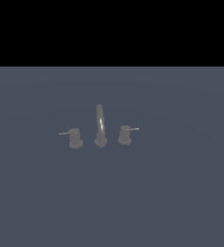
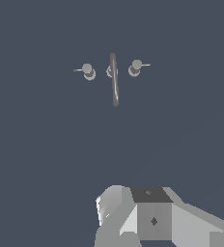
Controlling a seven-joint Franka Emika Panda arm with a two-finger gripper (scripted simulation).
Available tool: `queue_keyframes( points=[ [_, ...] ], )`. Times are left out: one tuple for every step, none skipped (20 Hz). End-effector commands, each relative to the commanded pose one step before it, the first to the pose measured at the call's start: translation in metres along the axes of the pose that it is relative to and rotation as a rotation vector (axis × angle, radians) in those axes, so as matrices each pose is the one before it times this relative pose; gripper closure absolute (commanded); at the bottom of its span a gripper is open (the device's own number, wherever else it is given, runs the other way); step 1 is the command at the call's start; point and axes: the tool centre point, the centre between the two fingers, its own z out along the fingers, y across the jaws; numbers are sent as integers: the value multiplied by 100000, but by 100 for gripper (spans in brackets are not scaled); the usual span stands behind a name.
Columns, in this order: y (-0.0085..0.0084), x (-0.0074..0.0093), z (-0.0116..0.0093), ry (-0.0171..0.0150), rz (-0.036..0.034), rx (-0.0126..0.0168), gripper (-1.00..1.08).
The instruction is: Turn on the faucet by rotating a designated handle.
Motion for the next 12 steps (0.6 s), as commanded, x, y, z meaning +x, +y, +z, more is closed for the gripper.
queue_keyframes(
  points=[
    [1, 0, 0, 0, 0, 0, 108],
    [-37, 21, -11, 29, -150, -20, 108],
    [-101, 64, -32, 82, -431, -53, 108],
    [-167, 101, -54, 134, -716, -89, 108],
    [-226, 130, -74, 180, -981, -125, 108],
    [-272, 146, -91, 216, -1211, -161, 108],
    [-254, 120, -90, 202, -1179, -167, 108],
    [-198, 73, -76, 157, -969, -151, 108],
    [-131, 27, -57, 103, -693, -123, 108],
    [-68, -7, -36, 54, -413, -87, 108],
    [-19, -23, -16, 14, -162, -46, 108],
    [20, -16, 4, -16, 67, 1, 108]
  ],
)
